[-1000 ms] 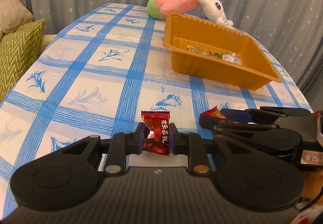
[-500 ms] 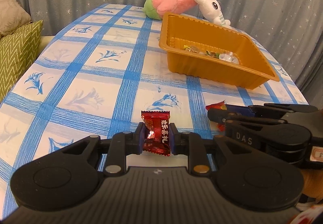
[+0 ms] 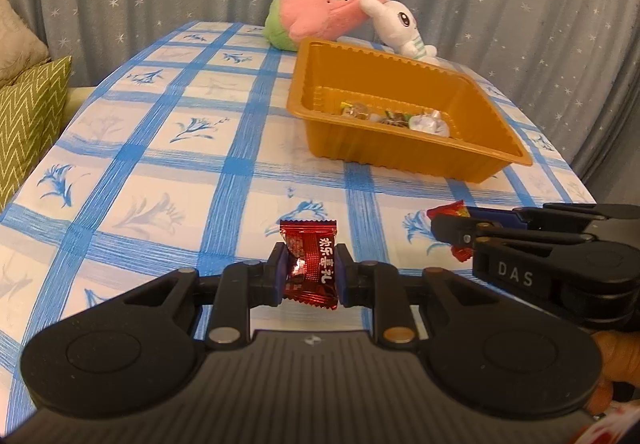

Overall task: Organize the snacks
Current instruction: 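Carry both red-wrapped candies over the orange tray with both tools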

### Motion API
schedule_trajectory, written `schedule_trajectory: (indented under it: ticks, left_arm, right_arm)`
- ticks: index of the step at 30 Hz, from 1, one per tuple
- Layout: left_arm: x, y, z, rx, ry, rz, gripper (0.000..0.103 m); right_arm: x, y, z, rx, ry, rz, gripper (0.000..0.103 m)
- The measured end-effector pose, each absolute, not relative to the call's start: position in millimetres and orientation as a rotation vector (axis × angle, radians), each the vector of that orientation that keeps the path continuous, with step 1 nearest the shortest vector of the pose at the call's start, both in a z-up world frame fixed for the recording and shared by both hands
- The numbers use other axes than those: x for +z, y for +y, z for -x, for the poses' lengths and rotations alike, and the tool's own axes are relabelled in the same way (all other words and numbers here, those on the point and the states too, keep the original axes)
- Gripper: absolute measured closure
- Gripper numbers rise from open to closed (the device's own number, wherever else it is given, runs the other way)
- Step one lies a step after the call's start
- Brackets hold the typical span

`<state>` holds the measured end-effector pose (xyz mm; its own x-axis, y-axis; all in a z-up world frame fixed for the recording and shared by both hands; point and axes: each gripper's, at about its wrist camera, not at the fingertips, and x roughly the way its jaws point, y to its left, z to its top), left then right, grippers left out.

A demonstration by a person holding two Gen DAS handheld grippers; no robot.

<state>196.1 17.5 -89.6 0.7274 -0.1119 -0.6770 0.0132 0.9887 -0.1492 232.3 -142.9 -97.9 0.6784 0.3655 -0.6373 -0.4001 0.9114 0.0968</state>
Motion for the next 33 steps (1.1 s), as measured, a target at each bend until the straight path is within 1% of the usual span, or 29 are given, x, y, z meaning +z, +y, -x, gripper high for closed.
schedule_trajectory:
  ticks: [18, 33]
  left_arm:
    - [-66.6, -6.0, -197.0, -0.162, 0.715, 0.094, 0.082]
    - [-44.1, -26.3, -218.0, -0.241, 0.674, 0.017, 0.082]
  right_arm:
    - [-78.7, -174.3, -223.1, 0.336, 0.717, 0.023, 0.082]
    - [-62.4, -198.0, -227.1, 0.287, 0.704, -0.025, 0.082]
